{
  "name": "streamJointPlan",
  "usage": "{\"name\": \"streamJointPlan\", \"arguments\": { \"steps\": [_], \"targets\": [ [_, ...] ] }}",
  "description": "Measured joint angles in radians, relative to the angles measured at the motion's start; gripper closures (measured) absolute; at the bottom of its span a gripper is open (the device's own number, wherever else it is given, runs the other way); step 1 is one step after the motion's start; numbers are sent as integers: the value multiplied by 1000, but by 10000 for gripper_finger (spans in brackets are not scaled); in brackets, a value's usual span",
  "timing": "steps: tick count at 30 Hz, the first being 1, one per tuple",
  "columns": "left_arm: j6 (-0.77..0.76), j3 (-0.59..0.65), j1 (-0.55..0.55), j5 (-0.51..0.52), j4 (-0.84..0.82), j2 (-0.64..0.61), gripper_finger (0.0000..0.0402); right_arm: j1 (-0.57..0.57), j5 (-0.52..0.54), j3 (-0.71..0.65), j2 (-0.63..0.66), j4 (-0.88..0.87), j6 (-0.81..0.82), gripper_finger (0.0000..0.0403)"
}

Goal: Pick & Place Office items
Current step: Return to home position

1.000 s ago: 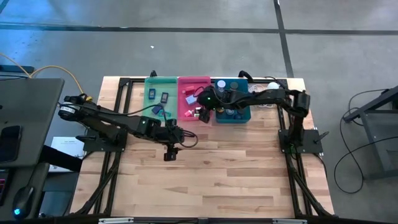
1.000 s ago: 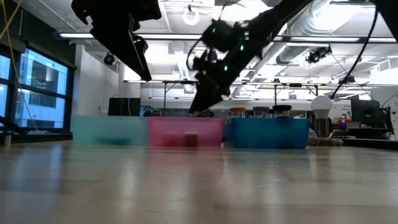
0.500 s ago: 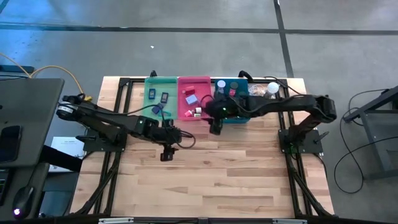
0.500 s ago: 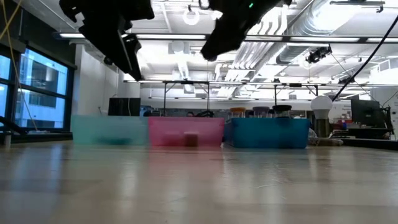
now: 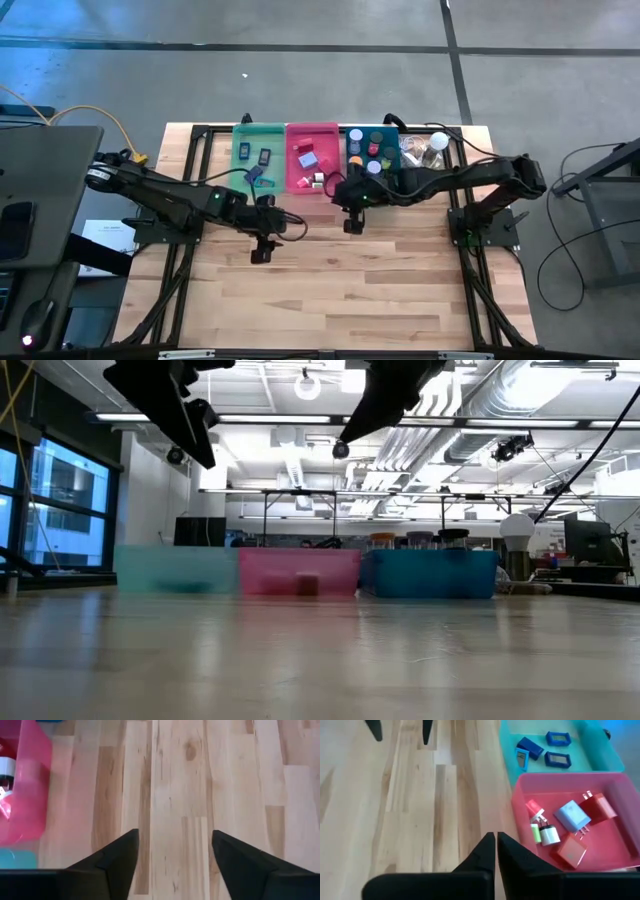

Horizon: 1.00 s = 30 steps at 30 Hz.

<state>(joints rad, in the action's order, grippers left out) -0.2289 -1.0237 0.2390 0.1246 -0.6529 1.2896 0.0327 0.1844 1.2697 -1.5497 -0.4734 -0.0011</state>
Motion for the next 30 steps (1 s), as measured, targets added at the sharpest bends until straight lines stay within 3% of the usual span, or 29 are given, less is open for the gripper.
{"name": "streamJointPlan", "arguments": {
  "steps": [14,22,30],
  "targets": [
    [-19,0,0,-66,9,-1,320,74,1,-12,0,-54,88,399],
    [-80,0,14,-66,56,-1,332,132,2,-13,0,-54,114,399],
    [-15,0,12,-62,120,-1,335,196,111,-13,0,-92,148,399]
  ]
}}
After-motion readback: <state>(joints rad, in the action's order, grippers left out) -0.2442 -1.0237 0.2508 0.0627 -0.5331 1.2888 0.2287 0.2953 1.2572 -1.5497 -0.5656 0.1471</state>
